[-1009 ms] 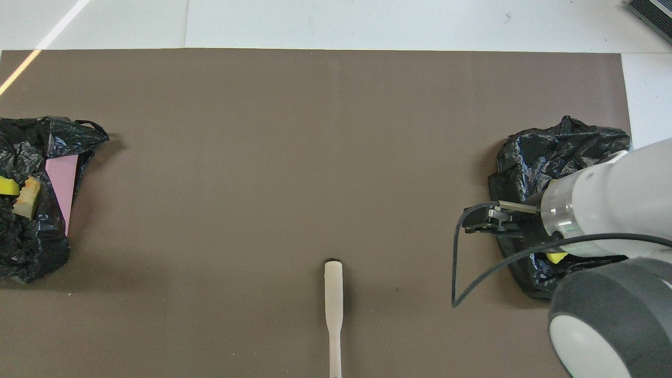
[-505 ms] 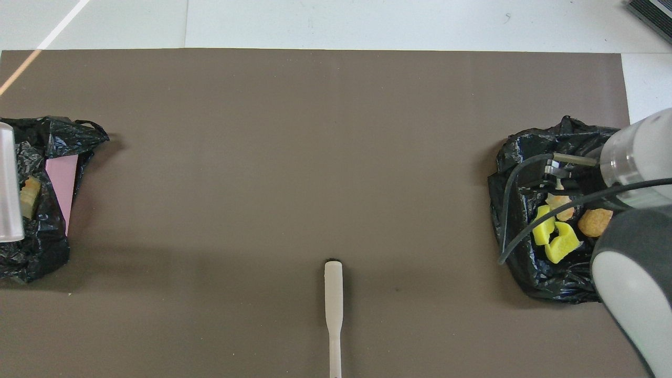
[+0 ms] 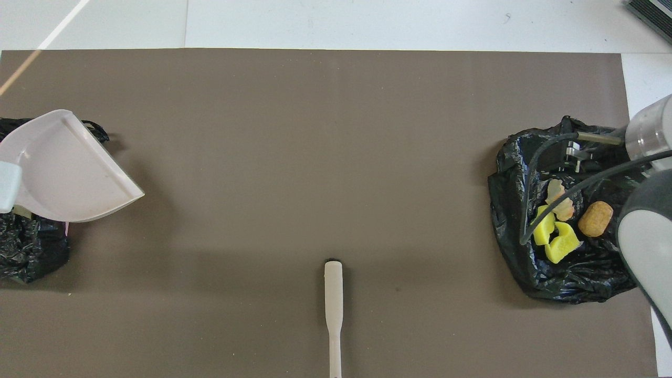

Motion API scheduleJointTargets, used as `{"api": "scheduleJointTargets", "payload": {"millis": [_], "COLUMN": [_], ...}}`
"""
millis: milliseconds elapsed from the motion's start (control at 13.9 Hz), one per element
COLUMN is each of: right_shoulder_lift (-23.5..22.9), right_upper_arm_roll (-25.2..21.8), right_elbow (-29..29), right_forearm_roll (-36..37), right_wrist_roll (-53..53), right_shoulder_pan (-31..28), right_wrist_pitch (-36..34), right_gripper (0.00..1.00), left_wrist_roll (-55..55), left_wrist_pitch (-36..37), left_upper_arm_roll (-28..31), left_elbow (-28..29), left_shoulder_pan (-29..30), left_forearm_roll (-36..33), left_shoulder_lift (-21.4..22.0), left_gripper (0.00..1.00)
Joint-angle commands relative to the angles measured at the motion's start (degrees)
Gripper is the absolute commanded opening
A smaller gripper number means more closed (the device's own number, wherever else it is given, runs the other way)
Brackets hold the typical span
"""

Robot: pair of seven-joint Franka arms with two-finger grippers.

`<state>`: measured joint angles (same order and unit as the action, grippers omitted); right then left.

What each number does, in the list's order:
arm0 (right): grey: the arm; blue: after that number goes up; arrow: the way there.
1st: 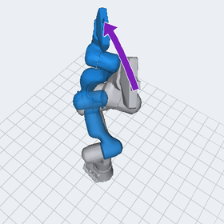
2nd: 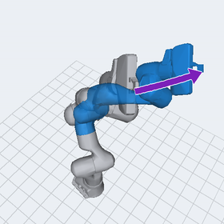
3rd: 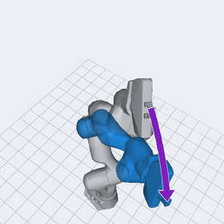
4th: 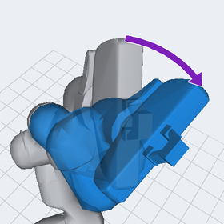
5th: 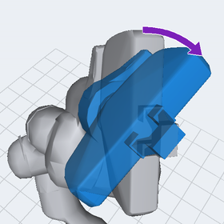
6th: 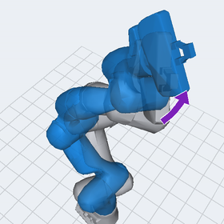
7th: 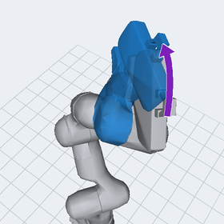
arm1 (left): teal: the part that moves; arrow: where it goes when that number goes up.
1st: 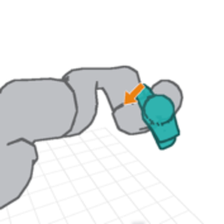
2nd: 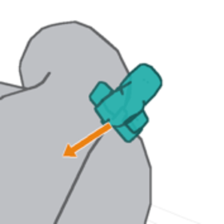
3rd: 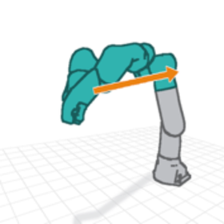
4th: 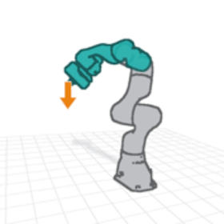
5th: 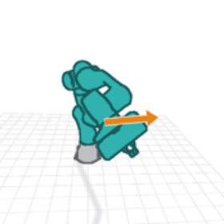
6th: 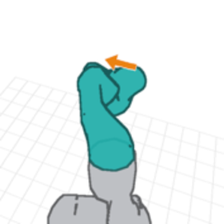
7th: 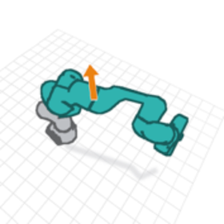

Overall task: Sweep and dump trash in bin
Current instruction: 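Bring the empty dustpan back to the table middle with the left gripper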

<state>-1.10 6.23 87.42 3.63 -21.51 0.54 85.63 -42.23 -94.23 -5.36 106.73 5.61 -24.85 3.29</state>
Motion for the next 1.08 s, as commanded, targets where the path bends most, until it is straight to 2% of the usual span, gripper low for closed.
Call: {"api": "scheduleJointTargets", "payload": {"millis": [0,216,433,721,1009], "right_shoulder_lift": [1.0,1.0,1.0,1.0,0.9], "right_upper_arm_roll": [0.4,0.4,0.4,0.4,0.4], "right_elbow": [1.0,1.0,1.0,1.0,1.0], "right_forearm_roll": [-1.8,-1.6,-1.4,-1.4,-1.5], "right_wrist_roll": [1.6,4.6,4.7,4.6,4.6], "right_shoulder_pan": [-1.8,-2.4,-2.4,-2.4,-2.4], "right_wrist_pitch": [0.2,0.6,0.8,0.8,0.6], "right_gripper": [1.00,1.00,1.00,1.00,1.00], "left_wrist_roll": [12.8,27.3,36.3,42.2,51.2], "left_wrist_pitch": [1.2,0.3,-1.3,-2.6,-5.7], "left_upper_arm_roll": [0.8,0.8,0.6,0.4,0.3], "left_elbow": [1.6,1.0,0.5,-1.4,-5.1], "left_shoulder_pan": [-3.6,-8.3,-11.0,-18.4,-24.9], "left_forearm_roll": [7.1,15.3,23.1,24.2,27.3], "left_shoulder_lift": [2.2,1.9,1.2,-2.0,-8.3], "left_gripper": [0.00,0.00,0.00,0.00,0.00]}}
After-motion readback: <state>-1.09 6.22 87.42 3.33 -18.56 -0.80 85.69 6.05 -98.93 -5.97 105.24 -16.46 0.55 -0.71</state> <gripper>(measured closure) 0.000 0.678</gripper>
